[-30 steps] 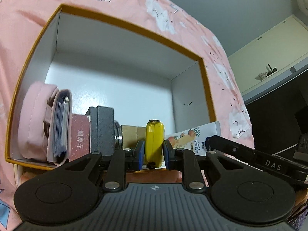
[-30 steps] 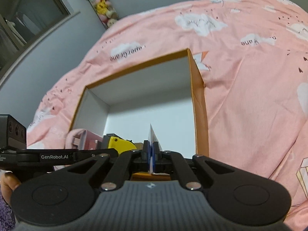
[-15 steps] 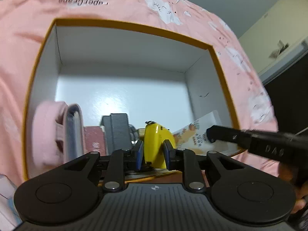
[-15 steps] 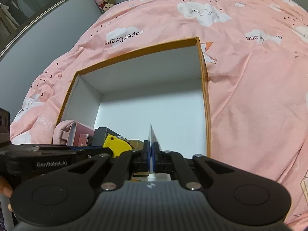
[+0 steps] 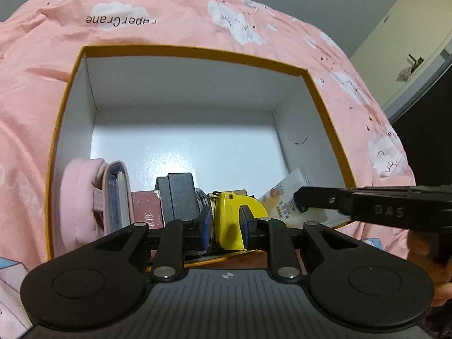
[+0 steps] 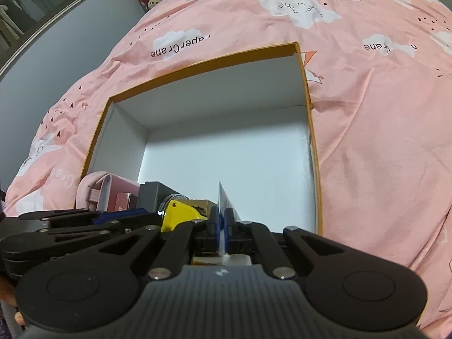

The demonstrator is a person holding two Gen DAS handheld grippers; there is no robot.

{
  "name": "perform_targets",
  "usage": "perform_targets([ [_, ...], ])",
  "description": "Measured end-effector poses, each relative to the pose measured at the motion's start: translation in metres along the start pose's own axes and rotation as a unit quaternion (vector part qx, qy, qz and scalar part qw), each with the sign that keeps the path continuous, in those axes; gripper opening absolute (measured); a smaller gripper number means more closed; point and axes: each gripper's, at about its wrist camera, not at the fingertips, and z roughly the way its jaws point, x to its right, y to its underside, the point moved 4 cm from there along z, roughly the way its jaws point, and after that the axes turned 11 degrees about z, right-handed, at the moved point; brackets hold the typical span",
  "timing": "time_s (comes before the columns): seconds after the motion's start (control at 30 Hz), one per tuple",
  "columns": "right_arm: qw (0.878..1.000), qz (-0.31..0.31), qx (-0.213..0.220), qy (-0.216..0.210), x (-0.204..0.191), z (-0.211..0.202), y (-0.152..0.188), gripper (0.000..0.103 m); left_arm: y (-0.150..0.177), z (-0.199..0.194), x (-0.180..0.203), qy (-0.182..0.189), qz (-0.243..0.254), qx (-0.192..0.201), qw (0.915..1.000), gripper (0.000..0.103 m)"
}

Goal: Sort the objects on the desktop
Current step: 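Carry the tape measure and lotion tube into the orange box and lower them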

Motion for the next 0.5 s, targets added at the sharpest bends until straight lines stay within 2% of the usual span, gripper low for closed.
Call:
perform_targets([
  [0.23,1.0,0.011,-0.014,-0.011,-0.005,0.005,0.003,0.006,0.002,-0.011,-0.001,0.002,-0.01,0.011,0.9999,0.024],
  [0.37,0.998,0.036,-0.033,-0.035,-0.004,0.008,0.004,0.011,0.005,-0.013,-0.003,-0.015,-0.016,0.019,0.9996,0.024],
  [0.5,0.996,0.057,-0.038,-0.048,-0.002,0.005,0.004,0.011,0.007,-0.018,-0.004,-0.005,-0.023,0.027,0.9994,0.024],
])
